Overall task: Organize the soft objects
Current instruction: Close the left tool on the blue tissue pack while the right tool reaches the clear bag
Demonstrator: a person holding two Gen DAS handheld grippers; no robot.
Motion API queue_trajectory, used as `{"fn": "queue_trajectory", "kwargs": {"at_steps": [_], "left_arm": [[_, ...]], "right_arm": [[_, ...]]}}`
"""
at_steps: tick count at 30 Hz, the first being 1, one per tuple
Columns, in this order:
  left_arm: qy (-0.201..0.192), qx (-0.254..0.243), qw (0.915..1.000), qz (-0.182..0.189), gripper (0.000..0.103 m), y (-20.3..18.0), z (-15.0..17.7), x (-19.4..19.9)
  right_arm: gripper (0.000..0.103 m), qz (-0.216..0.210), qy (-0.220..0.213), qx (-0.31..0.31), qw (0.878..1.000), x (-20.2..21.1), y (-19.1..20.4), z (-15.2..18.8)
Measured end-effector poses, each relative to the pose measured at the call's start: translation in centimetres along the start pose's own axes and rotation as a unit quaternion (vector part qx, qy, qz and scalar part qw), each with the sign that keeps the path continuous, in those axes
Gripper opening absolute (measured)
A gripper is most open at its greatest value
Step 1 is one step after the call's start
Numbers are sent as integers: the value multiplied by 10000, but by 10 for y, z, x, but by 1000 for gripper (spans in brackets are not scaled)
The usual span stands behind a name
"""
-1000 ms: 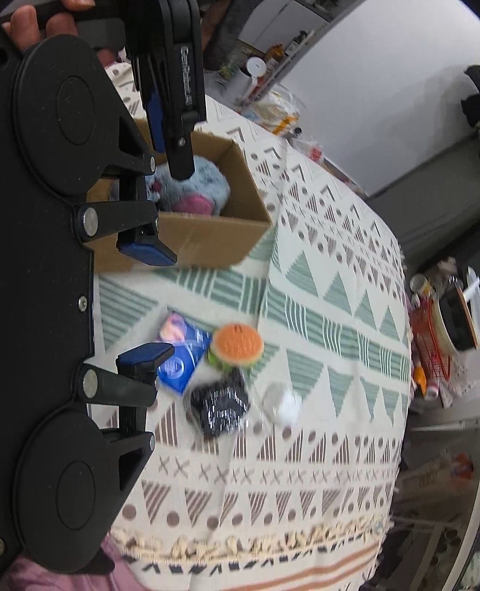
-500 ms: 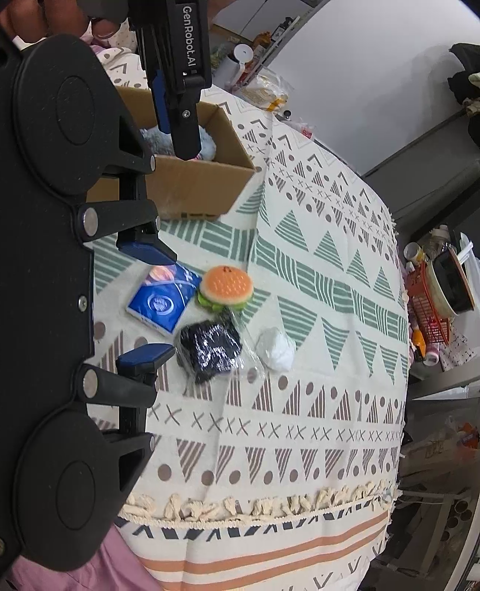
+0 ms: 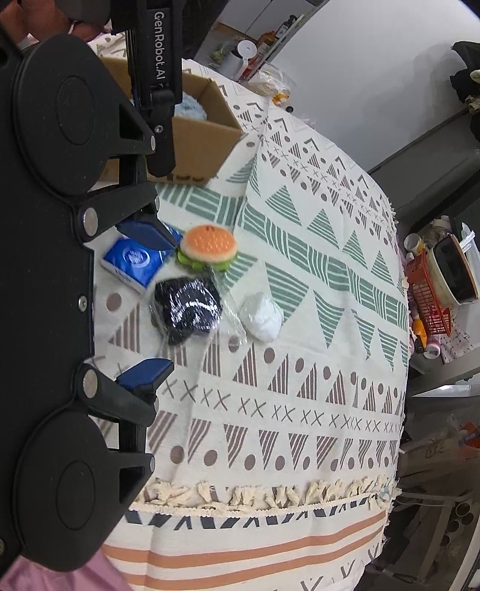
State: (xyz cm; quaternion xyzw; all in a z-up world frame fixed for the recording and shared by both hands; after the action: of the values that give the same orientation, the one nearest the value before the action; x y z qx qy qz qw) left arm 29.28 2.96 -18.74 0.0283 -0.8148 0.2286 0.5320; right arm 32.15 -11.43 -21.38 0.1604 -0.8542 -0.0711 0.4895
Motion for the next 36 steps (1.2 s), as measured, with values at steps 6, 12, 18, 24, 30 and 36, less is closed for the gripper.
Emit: {"fn": "queue_trajectory", "kwargs": {"at_steps": [6,12,18,24,30,36], "left_arm": [[187,300,9992,-188,45,-4,9,-30],[205,448,9978,-453,61,0,11,-50],[281,523,9965,-591,61,-1,12,-68],[400,795,9930,-774,61,6,14,-88],[507,843,9905,-956,68,6,14,-105],[508,889,9900,-970,71,4,16,-113]], "right_arm": [[64,-177,67,-65,9998,-21,-10,9],[64,-331,199,109,9992,-31,-6,12],[64,-343,352,118,9987,-50,-12,16],[63,-323,365,170,9987,-64,-17,13],[47,-309,423,201,9984,-77,-22,15],[23,-411,337,202,9984,-76,-24,12]]}}
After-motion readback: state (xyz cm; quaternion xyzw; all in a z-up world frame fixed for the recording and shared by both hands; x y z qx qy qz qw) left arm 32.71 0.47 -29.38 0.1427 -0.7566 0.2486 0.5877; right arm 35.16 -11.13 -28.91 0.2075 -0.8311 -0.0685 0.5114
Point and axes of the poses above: each gripper's, at about its wrist camera, not at the fingertips, and x roughly against the way its jaws point, y to its left, z to its underside, the point moved 10 cm from there along -x, roughly the way its jaws point, and after that the axes turned 1 degree about x, right-handed, at the moved point
